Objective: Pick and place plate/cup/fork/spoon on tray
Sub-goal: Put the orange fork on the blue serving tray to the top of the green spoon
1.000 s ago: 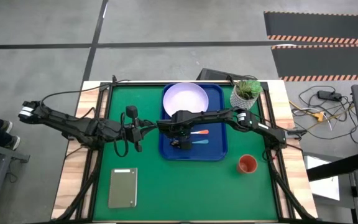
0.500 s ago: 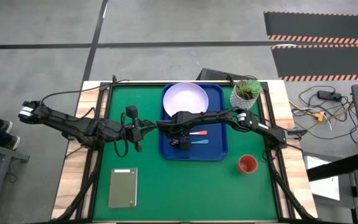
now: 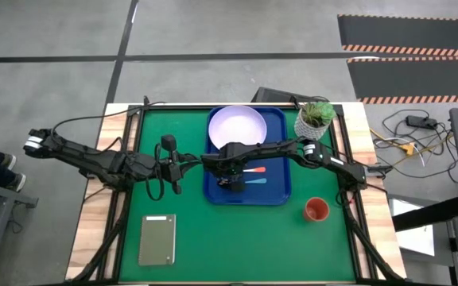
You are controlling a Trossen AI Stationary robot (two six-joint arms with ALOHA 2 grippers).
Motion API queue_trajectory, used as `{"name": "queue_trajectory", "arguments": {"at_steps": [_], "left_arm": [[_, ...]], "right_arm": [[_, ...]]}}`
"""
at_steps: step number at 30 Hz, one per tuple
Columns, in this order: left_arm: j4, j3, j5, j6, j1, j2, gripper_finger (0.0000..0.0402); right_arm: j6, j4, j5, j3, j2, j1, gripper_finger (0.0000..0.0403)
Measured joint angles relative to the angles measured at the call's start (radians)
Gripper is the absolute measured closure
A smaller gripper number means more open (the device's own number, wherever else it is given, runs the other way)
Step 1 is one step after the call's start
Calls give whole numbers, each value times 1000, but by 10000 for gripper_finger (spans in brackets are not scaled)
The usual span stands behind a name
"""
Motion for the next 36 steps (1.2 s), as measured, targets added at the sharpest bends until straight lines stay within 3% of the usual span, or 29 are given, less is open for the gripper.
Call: {"name": "queue_trajectory", "arguments": {"at_steps": [36], "left_arm": [[0,0,1,0,0,0,366]], "right_arm": [[11,0,-2,-1,0,0,380]]}}
